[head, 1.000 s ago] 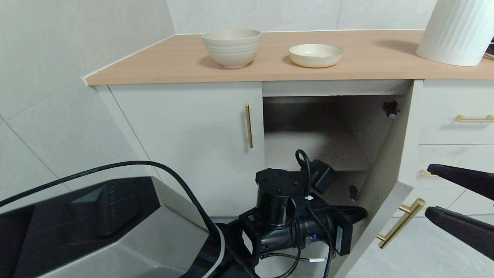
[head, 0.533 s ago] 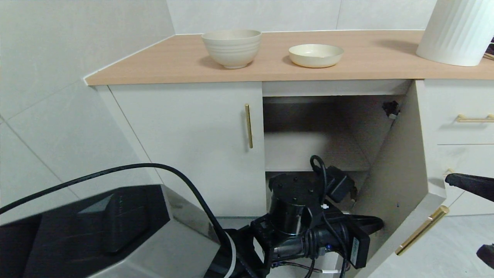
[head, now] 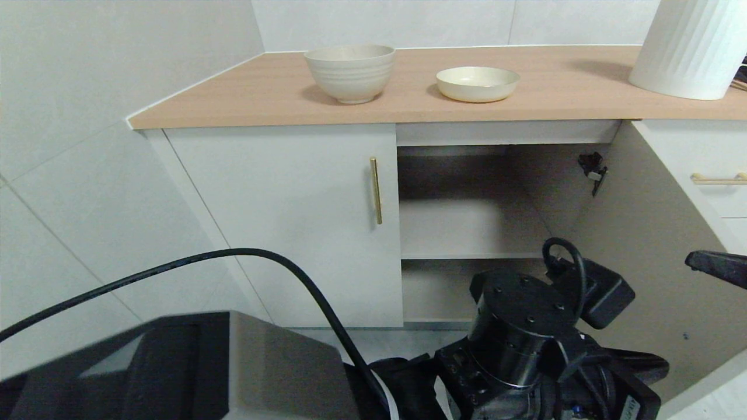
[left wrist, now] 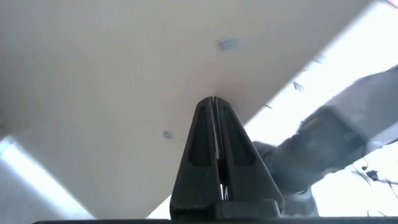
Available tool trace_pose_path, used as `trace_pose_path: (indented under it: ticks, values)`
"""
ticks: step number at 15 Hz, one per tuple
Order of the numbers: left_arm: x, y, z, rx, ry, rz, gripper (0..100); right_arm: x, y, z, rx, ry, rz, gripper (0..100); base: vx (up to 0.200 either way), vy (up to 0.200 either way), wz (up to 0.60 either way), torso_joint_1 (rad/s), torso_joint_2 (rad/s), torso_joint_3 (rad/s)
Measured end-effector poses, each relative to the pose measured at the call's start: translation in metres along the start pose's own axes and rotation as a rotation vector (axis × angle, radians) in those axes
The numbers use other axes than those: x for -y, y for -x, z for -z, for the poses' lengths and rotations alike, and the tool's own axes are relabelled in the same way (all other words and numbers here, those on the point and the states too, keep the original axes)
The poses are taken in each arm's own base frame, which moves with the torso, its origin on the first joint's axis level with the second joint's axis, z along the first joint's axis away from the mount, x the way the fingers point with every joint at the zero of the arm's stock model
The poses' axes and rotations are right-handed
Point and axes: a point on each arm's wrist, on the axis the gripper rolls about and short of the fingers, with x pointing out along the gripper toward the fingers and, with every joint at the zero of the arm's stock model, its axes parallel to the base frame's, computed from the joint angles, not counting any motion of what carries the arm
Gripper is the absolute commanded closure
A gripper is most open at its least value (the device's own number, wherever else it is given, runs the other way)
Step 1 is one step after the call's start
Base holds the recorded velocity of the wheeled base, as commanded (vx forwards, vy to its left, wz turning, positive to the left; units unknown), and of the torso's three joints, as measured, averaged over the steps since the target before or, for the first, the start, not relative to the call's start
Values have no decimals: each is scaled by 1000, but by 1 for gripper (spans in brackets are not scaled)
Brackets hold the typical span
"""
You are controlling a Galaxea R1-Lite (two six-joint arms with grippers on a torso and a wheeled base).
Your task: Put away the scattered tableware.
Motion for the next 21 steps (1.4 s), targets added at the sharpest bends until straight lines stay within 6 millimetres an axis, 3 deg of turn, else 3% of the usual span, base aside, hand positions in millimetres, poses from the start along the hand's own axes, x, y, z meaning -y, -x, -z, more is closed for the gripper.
trace_pose_path:
  ticks: [5, 9, 14, 17, 21]
  values:
    - [3, 10, -8, 47, -9, -37, 100, 1, -2, -1, -7, -11, 3, 0, 0, 0, 0, 0, 0, 0]
    - [-19, 46, -23, 56, 0, -125, 100, 8, -15, 6, -96, -57, 47, 0, 0, 0, 0, 0, 0, 0]
    - [-42, 133, -38, 50, 41, -318, 100, 24, -42, 20, -197, -91, 167, 0, 0, 0, 0, 0, 0, 0]
    - [-31, 203, -52, 66, 67, -461, 100, 36, -68, 25, -252, -107, 198, 0, 0, 0, 0, 0, 0, 0]
    - [1, 285, -46, 25, 131, -622, 100, 55, -99, 22, -268, -106, 293, 0, 0, 0, 0, 0, 0, 0]
